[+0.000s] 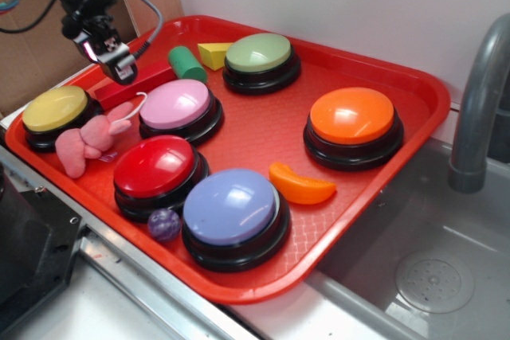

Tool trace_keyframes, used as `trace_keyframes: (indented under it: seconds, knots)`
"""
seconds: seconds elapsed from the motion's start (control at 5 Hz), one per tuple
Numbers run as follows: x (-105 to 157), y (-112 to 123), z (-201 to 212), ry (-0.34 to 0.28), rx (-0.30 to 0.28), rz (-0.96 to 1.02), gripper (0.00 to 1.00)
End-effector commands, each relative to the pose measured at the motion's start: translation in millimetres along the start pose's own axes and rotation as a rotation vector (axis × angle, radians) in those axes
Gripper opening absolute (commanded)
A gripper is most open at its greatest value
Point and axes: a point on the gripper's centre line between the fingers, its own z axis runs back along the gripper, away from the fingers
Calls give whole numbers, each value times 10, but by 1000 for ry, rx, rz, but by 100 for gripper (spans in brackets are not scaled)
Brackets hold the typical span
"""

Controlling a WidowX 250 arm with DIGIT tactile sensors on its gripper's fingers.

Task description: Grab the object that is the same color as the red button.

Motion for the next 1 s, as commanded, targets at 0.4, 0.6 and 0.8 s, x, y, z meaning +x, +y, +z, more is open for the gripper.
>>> trace_keyframes:
  seconds: [0.4,0.6,0.8]
  knots:
    - [166,271,-349,73,46,9,6]
    - [155,270,-326,54,44,10,0]
    - [178,264,-330,68,49,20,0]
